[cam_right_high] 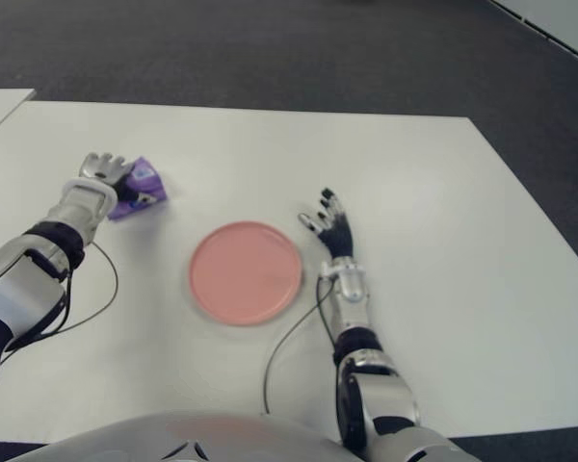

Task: Put the tissue paper into the plate.

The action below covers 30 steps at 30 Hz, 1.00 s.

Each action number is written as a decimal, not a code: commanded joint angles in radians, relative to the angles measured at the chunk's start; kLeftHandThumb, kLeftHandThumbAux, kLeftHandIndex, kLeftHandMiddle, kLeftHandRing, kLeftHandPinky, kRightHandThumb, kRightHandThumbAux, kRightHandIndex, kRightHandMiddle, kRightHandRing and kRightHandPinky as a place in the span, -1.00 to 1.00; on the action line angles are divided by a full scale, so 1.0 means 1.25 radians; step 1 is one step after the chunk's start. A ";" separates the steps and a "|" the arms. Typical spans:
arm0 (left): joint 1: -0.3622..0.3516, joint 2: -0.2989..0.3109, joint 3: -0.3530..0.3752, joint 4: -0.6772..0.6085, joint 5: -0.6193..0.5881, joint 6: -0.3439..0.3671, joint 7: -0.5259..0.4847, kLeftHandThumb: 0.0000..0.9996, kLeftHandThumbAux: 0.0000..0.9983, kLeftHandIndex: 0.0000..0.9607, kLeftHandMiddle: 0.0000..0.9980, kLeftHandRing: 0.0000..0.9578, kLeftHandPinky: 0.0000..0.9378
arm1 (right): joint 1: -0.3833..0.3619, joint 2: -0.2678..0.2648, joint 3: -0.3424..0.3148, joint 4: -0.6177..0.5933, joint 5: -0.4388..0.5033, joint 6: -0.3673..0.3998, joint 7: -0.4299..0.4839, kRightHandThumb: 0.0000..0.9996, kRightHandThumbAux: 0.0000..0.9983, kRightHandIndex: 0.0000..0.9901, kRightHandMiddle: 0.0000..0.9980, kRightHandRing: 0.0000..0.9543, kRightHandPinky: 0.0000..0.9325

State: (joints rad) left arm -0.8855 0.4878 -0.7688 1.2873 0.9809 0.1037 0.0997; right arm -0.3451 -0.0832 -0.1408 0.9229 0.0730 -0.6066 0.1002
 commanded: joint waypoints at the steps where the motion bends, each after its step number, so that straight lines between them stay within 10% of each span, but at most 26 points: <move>1: 0.047 -0.032 -0.011 0.014 -0.007 -0.036 -0.018 -0.82 -0.80 -1.00 -1.00 -1.00 -1.00 | 0.065 0.008 -0.002 0.024 0.000 0.040 -0.006 -0.91 0.38 -1.00 -1.00 -1.00 -1.00; 13: 0.050 -0.035 -0.002 0.016 -0.020 -0.042 -0.019 -0.79 -0.74 -1.00 -1.00 -1.00 -0.99 | 0.069 -0.003 0.005 0.020 -0.008 0.035 0.006 -0.93 0.37 -1.00 -1.00 -1.00 -1.00; 19: 0.063 -0.029 0.020 0.014 -0.049 -0.066 0.032 -0.69 -0.52 -0.94 -0.84 -0.79 -0.63 | 0.060 -0.010 -0.002 0.056 -0.001 0.001 0.031 -0.97 0.39 -1.00 -1.00 -1.00 -1.00; 30: 0.087 -0.037 0.044 0.027 -0.074 -0.117 0.220 0.50 0.23 -0.26 0.02 0.20 0.31 | 0.041 -0.024 -0.011 0.114 0.005 -0.054 0.064 -1.00 0.47 -1.00 -1.00 -1.00 -1.00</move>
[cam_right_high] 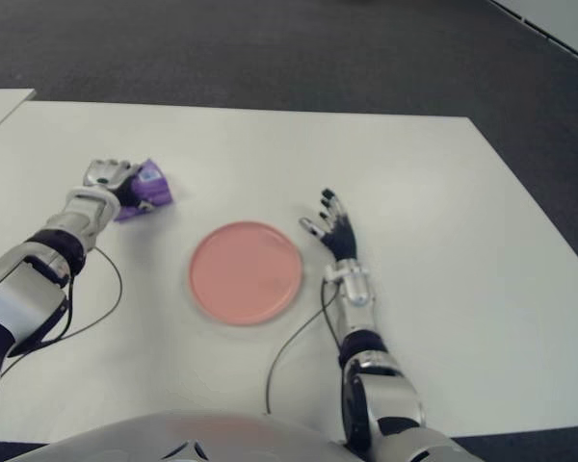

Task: Put the tissue paper into the plate.

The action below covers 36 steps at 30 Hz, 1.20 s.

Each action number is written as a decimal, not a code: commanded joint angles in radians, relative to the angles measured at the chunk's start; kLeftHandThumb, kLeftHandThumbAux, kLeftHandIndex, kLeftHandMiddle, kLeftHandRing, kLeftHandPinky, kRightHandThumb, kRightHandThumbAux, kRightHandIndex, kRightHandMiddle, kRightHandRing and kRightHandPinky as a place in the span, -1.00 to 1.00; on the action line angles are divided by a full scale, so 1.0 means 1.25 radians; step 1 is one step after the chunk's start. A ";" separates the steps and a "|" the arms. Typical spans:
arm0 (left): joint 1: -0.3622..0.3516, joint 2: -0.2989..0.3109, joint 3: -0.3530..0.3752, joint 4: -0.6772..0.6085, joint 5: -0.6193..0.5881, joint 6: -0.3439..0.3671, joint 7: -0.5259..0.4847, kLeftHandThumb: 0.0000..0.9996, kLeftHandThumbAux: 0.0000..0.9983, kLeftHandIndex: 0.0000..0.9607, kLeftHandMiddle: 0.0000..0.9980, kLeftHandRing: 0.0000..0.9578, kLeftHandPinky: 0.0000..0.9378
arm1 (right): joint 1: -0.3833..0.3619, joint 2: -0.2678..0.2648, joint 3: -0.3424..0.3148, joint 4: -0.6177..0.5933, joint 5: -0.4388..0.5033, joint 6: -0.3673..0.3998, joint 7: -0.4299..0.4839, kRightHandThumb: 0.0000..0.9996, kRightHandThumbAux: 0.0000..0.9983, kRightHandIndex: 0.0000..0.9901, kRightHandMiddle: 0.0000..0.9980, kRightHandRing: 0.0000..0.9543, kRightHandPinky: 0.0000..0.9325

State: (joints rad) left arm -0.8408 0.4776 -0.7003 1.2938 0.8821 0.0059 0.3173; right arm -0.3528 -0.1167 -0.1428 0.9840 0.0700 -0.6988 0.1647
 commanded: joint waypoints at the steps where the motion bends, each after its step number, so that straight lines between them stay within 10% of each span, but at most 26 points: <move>1: 0.056 -0.029 -0.013 0.025 0.008 -0.045 0.076 0.53 0.25 -0.24 0.05 0.24 0.35 | 0.045 0.002 -0.011 0.071 0.009 0.016 0.015 -1.00 0.47 -1.00 -1.00 -1.00 -1.00; 13: 0.072 -0.029 -0.008 0.047 -0.002 -0.095 0.204 0.71 0.33 -0.14 0.01 0.62 0.65 | 0.040 -0.002 -0.021 0.100 0.015 -0.026 0.044 -1.00 0.50 -1.00 -1.00 -1.00 -1.00; 36: 0.071 -0.032 0.005 0.053 -0.009 -0.120 0.217 0.92 0.29 -0.04 -0.03 0.01 0.55 | 0.040 0.001 -0.028 0.102 0.012 -0.028 0.048 -1.00 0.58 -1.00 -1.00 -1.00 -1.00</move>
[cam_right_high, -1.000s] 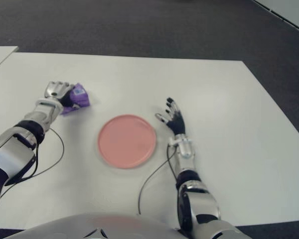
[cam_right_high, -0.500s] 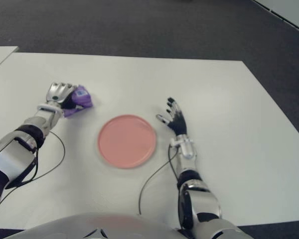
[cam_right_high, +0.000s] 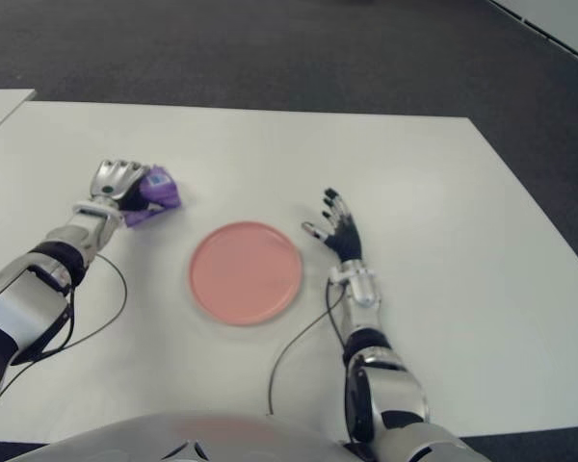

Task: Put the tissue paper into the plate.

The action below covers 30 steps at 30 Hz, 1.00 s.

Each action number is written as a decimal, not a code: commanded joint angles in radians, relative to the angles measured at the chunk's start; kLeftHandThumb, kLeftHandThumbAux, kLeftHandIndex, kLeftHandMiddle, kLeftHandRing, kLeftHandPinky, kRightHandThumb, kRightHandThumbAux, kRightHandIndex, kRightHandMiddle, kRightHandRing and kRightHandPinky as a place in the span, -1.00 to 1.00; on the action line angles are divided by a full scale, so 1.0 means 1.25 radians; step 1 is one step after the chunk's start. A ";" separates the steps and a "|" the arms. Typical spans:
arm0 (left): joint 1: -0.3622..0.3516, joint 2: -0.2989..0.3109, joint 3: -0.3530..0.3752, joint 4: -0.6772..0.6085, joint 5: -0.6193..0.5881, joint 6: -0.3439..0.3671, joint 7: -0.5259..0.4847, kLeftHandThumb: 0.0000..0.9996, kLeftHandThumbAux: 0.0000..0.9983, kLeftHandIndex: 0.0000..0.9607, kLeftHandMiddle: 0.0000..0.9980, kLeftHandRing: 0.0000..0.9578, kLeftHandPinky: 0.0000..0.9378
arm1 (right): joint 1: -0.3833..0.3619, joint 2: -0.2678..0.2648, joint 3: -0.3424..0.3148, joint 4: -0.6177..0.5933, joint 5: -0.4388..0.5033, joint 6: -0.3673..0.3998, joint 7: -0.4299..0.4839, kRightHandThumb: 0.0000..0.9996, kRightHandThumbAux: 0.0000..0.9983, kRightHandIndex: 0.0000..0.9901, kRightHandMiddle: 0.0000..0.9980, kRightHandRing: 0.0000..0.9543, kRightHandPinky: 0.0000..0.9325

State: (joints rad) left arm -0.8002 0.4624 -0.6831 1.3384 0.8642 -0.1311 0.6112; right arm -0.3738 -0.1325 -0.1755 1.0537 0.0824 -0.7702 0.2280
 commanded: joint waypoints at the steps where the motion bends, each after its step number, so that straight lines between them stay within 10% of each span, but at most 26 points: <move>1: 0.039 -0.020 -0.009 0.017 0.006 -0.011 -0.017 0.92 0.29 -0.04 -0.03 0.01 0.55 | 0.057 0.013 -0.002 0.047 0.002 0.030 -0.002 -1.00 0.58 -1.00 -1.00 -1.00 -1.00; 30: -0.076 0.030 0.070 -0.059 -0.039 -0.073 0.076 0.92 0.29 -0.04 -0.11 0.19 0.48 | 0.052 0.010 0.004 0.055 -0.008 -0.005 0.001 -1.00 0.58 -1.00 -1.00 -1.00 -1.00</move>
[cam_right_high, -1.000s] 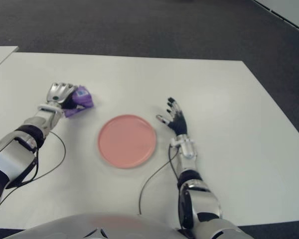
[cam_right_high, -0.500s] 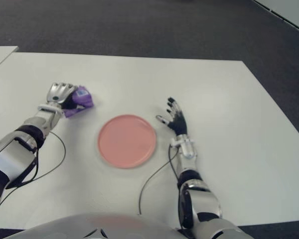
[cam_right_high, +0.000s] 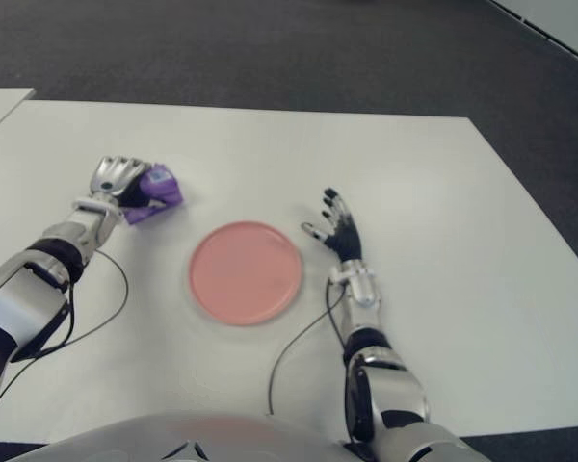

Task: Put the tissue paper into the plate.

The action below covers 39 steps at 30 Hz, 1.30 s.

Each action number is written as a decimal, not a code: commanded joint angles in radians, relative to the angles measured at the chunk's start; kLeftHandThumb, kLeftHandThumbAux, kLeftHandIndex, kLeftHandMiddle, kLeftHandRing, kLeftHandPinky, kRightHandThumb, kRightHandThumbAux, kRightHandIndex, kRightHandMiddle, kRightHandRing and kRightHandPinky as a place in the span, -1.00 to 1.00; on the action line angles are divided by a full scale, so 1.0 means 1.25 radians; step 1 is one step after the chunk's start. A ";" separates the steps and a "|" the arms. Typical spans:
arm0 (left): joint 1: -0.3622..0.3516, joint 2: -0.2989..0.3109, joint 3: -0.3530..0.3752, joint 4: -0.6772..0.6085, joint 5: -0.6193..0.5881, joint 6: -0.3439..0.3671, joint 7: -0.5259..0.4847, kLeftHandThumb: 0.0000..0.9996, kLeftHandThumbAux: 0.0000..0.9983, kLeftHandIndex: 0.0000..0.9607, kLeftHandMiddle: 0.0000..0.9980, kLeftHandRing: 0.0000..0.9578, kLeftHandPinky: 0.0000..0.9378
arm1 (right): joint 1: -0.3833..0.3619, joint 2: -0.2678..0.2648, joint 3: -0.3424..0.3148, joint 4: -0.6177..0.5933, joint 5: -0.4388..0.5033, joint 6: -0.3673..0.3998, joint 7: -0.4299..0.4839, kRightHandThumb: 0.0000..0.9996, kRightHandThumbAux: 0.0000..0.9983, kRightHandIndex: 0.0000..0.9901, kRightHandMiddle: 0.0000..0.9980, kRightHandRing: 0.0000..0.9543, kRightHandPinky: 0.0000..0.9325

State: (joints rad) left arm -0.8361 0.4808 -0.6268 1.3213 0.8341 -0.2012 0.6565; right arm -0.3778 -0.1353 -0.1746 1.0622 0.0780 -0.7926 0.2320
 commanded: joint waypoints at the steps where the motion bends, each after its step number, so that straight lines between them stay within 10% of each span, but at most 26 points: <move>1: -0.051 0.014 0.036 -0.071 -0.022 -0.021 0.043 0.91 0.30 -0.07 -0.10 0.18 0.47 | 0.055 0.012 0.002 0.048 -0.004 0.016 -0.002 -1.00 0.58 -1.00 -1.00 -1.00 -1.00; 8: -0.022 0.011 0.075 -0.221 -0.040 -0.041 0.035 0.90 0.31 -0.22 -0.02 0.10 0.32 | 0.054 0.013 0.001 0.046 -0.002 0.017 -0.002 -1.00 0.55 -1.00 -1.00 -1.00 -1.00; 16: 0.092 0.032 0.107 -0.565 -0.058 -0.047 -0.102 0.90 0.31 -0.21 0.01 0.10 0.62 | 0.054 0.013 0.004 0.046 -0.008 0.011 -0.008 -1.00 0.51 -1.00 -1.00 -1.00 -1.00; 39: 0.170 0.070 0.082 -0.779 0.045 -0.294 -0.210 0.90 0.30 -0.19 0.02 0.11 0.67 | 0.059 0.024 0.006 0.032 -0.008 0.026 -0.030 -1.00 0.46 -1.00 -1.00 -1.00 -1.00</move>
State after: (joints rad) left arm -0.6658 0.5586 -0.4982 0.3649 0.8569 -0.5419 0.4273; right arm -0.3774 -0.1266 -0.1714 1.0568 0.0707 -0.7857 0.1965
